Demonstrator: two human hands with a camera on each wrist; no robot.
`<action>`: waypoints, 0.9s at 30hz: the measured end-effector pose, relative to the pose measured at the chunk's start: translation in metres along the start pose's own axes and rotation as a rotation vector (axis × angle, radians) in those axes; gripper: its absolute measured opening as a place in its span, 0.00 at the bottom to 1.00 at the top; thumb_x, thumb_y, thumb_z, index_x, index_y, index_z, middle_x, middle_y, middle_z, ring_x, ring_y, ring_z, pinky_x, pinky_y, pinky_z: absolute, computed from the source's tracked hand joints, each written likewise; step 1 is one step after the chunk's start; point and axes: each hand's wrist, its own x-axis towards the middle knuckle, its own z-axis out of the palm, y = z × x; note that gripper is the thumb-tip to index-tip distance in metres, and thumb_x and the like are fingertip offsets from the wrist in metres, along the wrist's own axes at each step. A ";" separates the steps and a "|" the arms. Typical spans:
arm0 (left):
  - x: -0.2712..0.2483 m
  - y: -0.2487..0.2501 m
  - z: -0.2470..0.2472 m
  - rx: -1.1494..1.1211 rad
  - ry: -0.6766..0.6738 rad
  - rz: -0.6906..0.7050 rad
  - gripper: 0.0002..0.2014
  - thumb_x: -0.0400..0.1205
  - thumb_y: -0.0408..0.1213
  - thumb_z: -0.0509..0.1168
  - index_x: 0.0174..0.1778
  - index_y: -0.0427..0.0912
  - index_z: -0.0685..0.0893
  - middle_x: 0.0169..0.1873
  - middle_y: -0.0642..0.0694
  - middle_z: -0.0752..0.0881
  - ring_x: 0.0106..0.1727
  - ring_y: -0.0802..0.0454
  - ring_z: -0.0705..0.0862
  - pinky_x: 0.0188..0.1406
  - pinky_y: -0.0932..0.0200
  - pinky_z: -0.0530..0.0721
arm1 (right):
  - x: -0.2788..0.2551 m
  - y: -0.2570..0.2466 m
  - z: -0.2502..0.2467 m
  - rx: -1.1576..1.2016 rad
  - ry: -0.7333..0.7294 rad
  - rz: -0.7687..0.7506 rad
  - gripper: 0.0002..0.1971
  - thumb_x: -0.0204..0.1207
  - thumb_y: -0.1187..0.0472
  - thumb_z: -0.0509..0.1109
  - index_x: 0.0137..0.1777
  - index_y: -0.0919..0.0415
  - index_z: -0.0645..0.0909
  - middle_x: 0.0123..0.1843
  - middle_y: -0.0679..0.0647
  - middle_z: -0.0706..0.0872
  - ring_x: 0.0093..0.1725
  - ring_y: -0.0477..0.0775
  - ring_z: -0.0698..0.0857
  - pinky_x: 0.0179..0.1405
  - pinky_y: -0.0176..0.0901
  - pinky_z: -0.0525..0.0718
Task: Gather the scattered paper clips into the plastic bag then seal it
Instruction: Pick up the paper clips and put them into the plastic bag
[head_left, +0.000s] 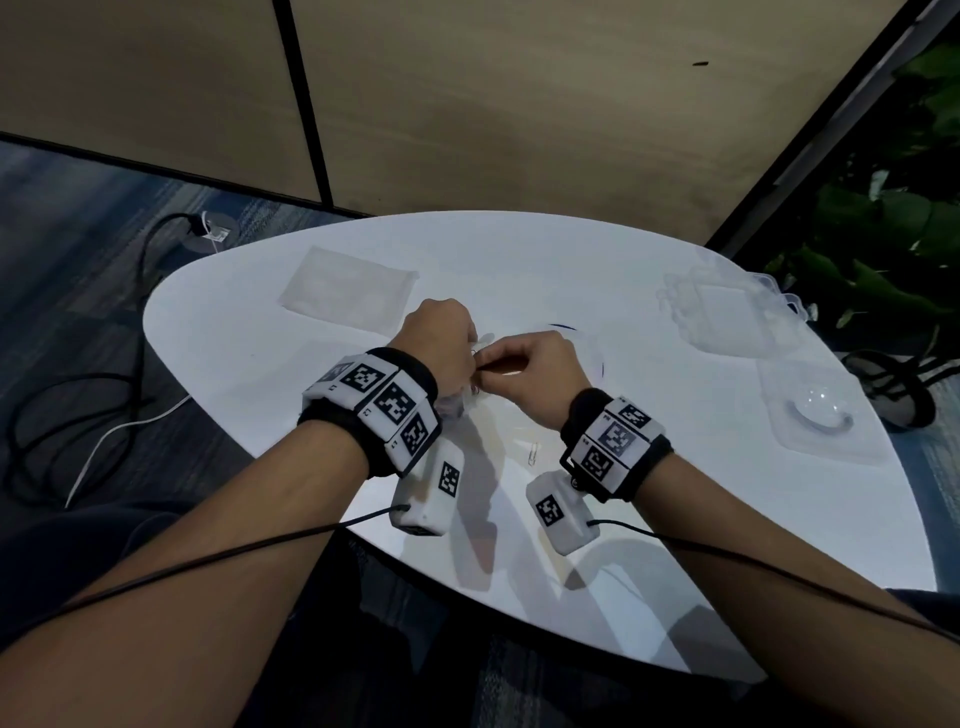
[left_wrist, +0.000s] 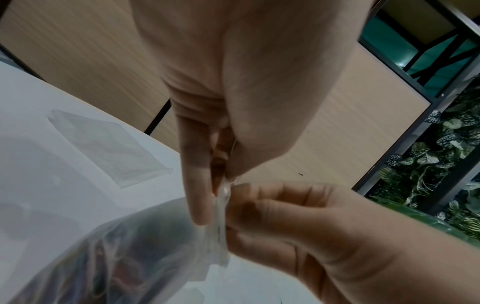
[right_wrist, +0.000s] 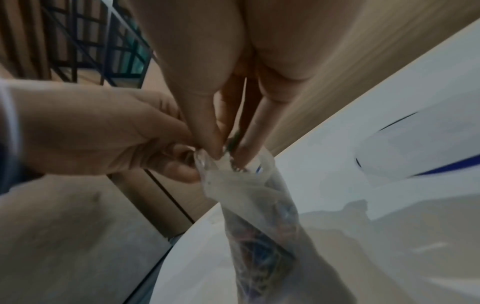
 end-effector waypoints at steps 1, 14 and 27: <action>-0.001 0.000 -0.001 -0.003 0.006 -0.002 0.07 0.81 0.27 0.65 0.39 0.31 0.86 0.44 0.31 0.83 0.56 0.31 0.86 0.37 0.56 0.75 | 0.000 0.003 0.000 -0.015 -0.007 -0.015 0.10 0.68 0.71 0.78 0.40 0.53 0.91 0.39 0.50 0.93 0.42 0.45 0.92 0.48 0.33 0.88; -0.001 -0.003 -0.005 -0.002 0.012 -0.068 0.11 0.83 0.26 0.61 0.36 0.34 0.85 0.32 0.42 0.78 0.38 0.41 0.77 0.37 0.55 0.77 | -0.022 0.108 -0.053 -0.837 -0.133 -0.006 0.06 0.77 0.67 0.72 0.46 0.63 0.91 0.56 0.57 0.89 0.52 0.60 0.88 0.56 0.52 0.86; -0.001 -0.006 -0.002 -0.002 0.029 -0.039 0.11 0.84 0.30 0.63 0.50 0.31 0.90 0.42 0.38 0.85 0.42 0.41 0.80 0.45 0.53 0.84 | -0.042 0.097 -0.025 -0.612 0.042 0.267 0.10 0.73 0.62 0.72 0.33 0.62 0.89 0.31 0.55 0.90 0.35 0.56 0.88 0.39 0.45 0.89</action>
